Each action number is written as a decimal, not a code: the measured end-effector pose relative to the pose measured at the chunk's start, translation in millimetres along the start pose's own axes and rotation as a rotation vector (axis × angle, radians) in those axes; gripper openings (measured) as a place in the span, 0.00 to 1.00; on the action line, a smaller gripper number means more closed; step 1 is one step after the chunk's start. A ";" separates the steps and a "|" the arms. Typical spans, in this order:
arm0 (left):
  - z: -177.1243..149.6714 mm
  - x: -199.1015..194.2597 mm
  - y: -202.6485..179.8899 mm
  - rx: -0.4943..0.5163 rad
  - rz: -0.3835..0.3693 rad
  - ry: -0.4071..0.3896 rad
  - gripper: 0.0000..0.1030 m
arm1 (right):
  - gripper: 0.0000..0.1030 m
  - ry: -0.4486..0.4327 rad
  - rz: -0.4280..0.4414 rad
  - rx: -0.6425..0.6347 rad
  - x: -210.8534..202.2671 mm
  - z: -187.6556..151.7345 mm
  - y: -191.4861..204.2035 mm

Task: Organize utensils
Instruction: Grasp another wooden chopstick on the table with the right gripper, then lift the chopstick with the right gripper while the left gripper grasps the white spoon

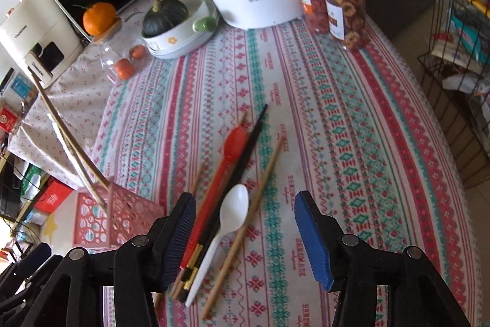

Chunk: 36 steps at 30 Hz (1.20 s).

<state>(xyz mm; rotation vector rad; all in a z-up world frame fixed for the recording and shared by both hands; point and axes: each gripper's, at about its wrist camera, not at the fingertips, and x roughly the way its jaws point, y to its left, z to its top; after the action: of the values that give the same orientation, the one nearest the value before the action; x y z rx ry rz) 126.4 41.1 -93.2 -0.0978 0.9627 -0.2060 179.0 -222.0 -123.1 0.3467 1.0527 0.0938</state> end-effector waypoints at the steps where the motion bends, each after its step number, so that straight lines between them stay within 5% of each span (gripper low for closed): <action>1: -0.7 0.7 -4.5 0.010 -0.011 0.008 0.65 | 0.57 0.036 -0.005 0.005 8.2 -1.6 -4.1; 6: -2.0 0.5 -23.8 0.067 -0.047 0.027 0.65 | 0.57 0.159 -0.017 0.004 43.2 -2.3 -12.5; 11: -0.6 -0.5 -35.6 0.090 -0.086 0.044 0.65 | 0.56 0.146 -0.049 0.015 67.4 17.7 -22.5; 20: -0.1 3.2 -36.8 0.098 -0.093 0.059 0.65 | 0.33 0.150 -0.080 0.033 118.9 39.0 -13.1; 23: -0.7 4.4 -34.1 0.104 -0.091 0.064 0.65 | 0.31 0.125 -0.121 -0.023 124.5 41.7 -1.7; 27: -2.2 1.1 -35.7 0.126 -0.096 0.058 0.64 | 0.11 0.147 -0.236 -0.154 126.8 34.8 11.3; 36: -15.0 10.5 -85.6 0.299 -0.123 0.087 0.63 | 0.04 0.215 -0.135 -0.028 85.3 15.5 -44.0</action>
<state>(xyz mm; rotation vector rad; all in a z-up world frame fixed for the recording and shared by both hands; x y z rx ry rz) 108.7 -44.6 -95.2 0.1279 1.0033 -0.4684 230.9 -246.6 -201.6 0.2430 1.2837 0.0244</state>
